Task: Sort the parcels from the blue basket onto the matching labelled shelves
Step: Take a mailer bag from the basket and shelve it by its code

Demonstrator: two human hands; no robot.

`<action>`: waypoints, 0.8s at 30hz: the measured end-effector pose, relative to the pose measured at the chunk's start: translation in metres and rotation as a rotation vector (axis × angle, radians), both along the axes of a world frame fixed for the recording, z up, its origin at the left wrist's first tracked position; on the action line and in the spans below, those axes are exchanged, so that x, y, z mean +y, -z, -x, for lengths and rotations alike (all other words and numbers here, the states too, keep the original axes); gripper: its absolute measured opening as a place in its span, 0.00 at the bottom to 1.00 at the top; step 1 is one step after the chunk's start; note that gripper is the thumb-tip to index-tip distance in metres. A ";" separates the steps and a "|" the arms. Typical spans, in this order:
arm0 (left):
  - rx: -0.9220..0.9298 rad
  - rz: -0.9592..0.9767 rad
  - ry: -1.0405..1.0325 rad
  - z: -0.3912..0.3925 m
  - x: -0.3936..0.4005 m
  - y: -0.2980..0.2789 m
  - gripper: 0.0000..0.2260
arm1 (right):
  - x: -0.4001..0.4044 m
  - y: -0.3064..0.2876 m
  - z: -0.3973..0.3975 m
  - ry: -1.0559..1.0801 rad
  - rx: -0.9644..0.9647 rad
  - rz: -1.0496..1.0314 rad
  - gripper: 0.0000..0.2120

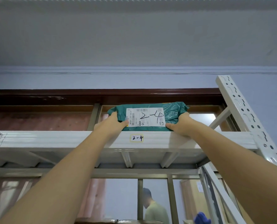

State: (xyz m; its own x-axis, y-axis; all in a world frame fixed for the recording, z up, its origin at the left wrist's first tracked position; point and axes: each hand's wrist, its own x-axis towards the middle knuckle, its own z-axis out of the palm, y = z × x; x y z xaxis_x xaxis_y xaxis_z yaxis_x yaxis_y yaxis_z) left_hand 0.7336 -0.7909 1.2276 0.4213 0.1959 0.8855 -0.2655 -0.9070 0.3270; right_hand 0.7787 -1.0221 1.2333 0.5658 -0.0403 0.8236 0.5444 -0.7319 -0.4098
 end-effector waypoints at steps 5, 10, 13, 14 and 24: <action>-0.030 0.013 -0.177 0.002 -0.008 0.002 0.26 | -0.003 -0.001 0.002 0.064 0.041 0.072 0.31; -0.091 0.096 -0.154 0.010 -0.014 0.003 0.32 | -0.001 0.013 0.009 0.177 -0.072 -0.159 0.35; -0.199 0.024 -0.319 0.025 -0.017 0.012 0.28 | 0.006 0.025 0.024 0.203 -0.491 -0.397 0.25; -0.259 -0.071 -0.404 0.032 -0.016 0.017 0.26 | 0.010 0.029 0.030 0.169 -0.649 -0.358 0.21; -0.302 -1.016 -0.890 0.099 0.064 0.100 0.18 | 0.159 0.107 0.068 -0.470 -0.939 0.310 0.19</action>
